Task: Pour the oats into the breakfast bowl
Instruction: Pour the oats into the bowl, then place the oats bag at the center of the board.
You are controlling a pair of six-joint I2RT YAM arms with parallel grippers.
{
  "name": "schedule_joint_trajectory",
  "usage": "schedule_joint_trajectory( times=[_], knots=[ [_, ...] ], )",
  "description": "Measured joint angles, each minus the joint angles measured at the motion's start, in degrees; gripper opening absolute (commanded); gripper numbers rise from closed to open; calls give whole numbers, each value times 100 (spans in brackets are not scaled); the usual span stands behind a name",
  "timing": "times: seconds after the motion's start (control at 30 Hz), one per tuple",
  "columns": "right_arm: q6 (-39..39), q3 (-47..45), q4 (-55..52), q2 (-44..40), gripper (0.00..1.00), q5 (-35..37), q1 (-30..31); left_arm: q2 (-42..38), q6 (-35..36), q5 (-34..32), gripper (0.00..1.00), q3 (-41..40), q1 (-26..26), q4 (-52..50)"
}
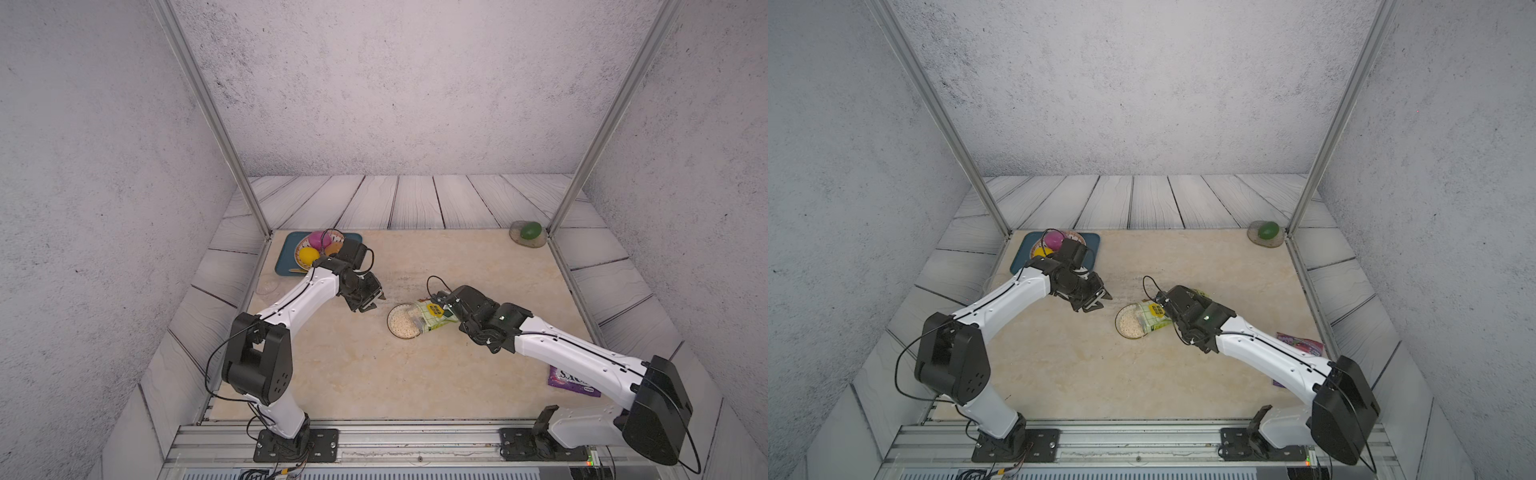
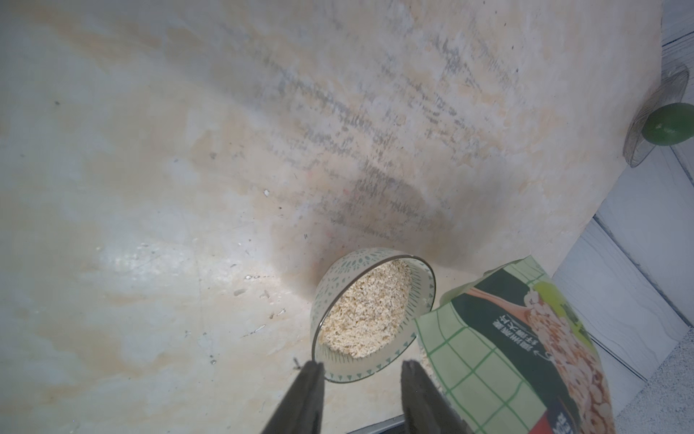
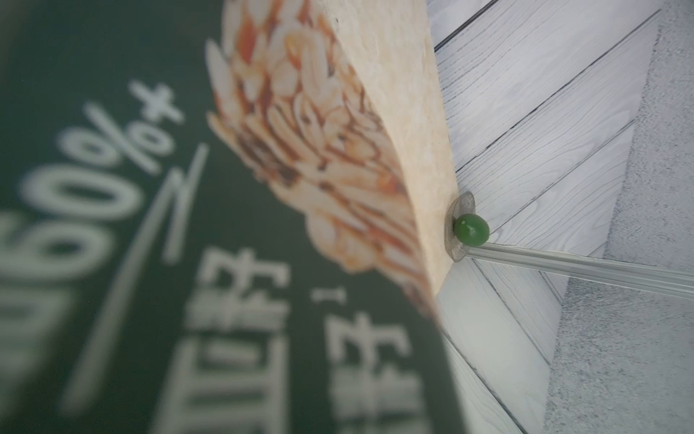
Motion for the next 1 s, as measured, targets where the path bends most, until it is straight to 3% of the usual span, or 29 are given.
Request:
schedule_joint_trajectory(
  times=[0.33,0.6,0.73,1.0],
  knots=[
    [970,-577,151,-1021,0,-1292,-817,0,127,-326,40,531,0,-511],
    [3012,-1963,1718,-2597,0,-3034,-2057,-52,229,-404,40,669,0,-697],
    [3799,-2312,2293,-2457,0,-3635,-2275,-105,212,-358,40,645,-2,-662],
    [4135,-2310,2712,-1412,0,-4094,-2258,-251,79,-278,40,485,-46,-476]
  ],
)
